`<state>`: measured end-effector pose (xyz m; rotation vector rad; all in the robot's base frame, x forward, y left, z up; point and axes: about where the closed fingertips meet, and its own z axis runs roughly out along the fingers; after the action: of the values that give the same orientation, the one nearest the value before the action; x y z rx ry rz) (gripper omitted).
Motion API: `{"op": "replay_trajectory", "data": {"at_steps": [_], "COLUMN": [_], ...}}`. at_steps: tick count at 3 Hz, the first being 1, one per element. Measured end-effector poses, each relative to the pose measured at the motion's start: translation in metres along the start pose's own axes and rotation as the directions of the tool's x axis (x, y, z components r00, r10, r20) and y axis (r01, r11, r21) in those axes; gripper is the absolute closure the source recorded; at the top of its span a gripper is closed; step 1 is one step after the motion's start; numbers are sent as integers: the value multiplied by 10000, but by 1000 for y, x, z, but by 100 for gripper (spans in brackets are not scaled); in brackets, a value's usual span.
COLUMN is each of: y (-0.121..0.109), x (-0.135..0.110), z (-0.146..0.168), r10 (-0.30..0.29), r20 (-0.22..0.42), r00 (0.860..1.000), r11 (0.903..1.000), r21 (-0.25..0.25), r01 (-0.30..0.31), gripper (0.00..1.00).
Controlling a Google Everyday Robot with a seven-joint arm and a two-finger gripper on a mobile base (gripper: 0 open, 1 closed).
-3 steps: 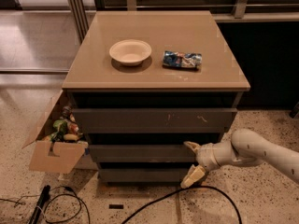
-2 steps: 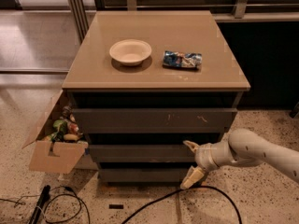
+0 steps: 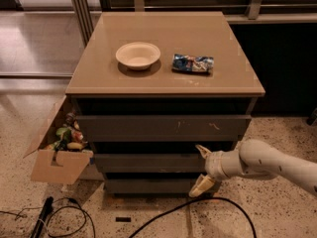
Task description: Open middle drawer
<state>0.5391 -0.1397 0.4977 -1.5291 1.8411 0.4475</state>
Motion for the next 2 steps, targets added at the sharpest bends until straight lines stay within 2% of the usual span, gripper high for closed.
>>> {"op": "replay_trajectory", "data": {"at_steps": [2], "y": [-2], "x": [-5], "z": [7], "r10": [-145], "r20": [85], "r00": [9999], "r11": [9998], "r21": [111], "r01": [144], "gripper": [0]}}
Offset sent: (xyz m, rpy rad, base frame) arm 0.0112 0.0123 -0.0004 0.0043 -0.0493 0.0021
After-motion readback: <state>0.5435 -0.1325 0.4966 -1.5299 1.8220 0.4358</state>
